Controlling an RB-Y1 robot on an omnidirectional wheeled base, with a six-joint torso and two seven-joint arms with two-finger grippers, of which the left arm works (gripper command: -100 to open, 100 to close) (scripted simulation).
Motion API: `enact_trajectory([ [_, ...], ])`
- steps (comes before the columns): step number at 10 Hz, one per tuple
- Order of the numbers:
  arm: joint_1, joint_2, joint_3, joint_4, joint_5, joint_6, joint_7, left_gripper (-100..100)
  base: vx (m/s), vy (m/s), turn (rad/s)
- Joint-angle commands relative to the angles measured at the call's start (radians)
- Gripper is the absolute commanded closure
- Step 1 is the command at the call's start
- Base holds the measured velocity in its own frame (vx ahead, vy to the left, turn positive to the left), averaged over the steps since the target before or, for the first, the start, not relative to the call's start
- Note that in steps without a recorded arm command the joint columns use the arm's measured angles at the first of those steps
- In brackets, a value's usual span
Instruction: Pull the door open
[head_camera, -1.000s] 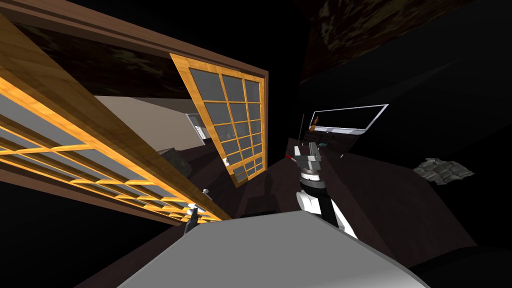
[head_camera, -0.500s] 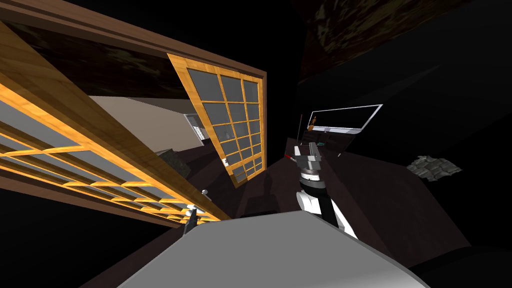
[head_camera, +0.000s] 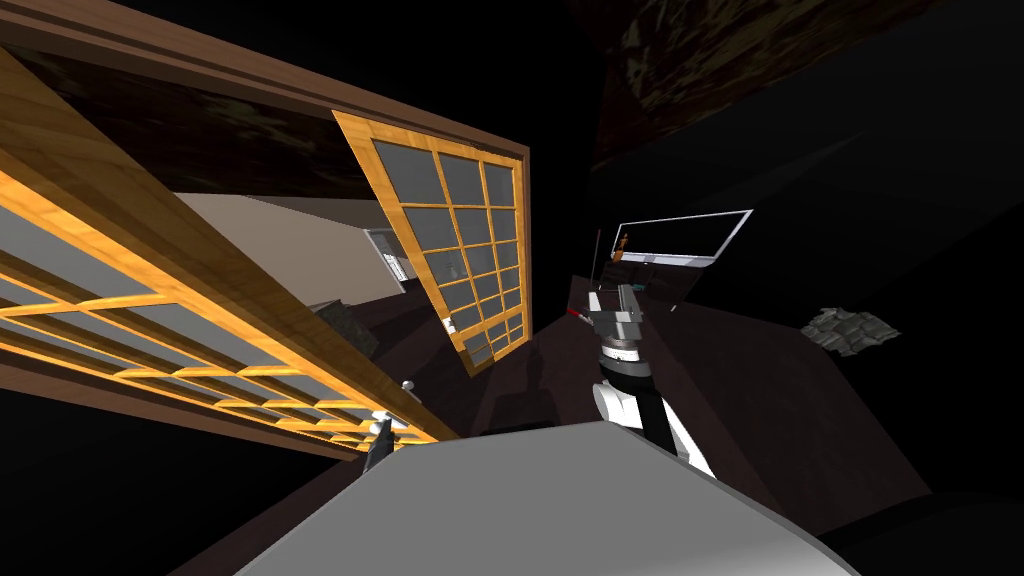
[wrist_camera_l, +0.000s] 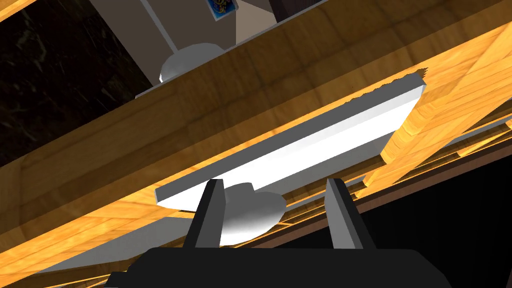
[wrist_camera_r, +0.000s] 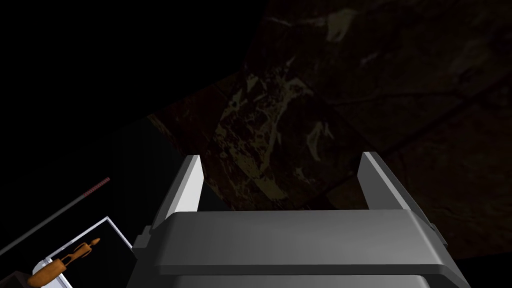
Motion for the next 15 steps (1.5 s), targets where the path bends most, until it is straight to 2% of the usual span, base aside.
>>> enact_trajectory([
  [1, -0.02, 0.027, 0.025, 0.034, 0.021, -0.006, 0.025, 100, -0.019, 0.004, -0.005],
  [2, -0.02, 0.027, 0.025, 0.034, 0.021, -0.006, 0.025, 100, -0.013, 0.005, -0.002],
  [3, -0.021, 0.029, 0.02, 0.034, 0.029, -0.007, 0.049, 100, 0.001, 0.012, -0.035],
  [10, -0.021, 0.029, 0.02, 0.034, 0.029, -0.007, 0.049, 100, 0.0, 0.001, 0.0],
  [11, -0.023, 0.033, 0.01, 0.034, 0.047, -0.01, 0.097, 100, -0.023, -0.003, -0.083],
  [14, -0.024, 0.036, 0.005, 0.034, 0.055, -0.011, 0.121, 100, -0.012, 0.003, -0.029],
  [15, -0.025, 0.038, 0.0, 0.034, 0.064, -0.012, 0.145, 100, 0.014, -0.011, -0.031],
])
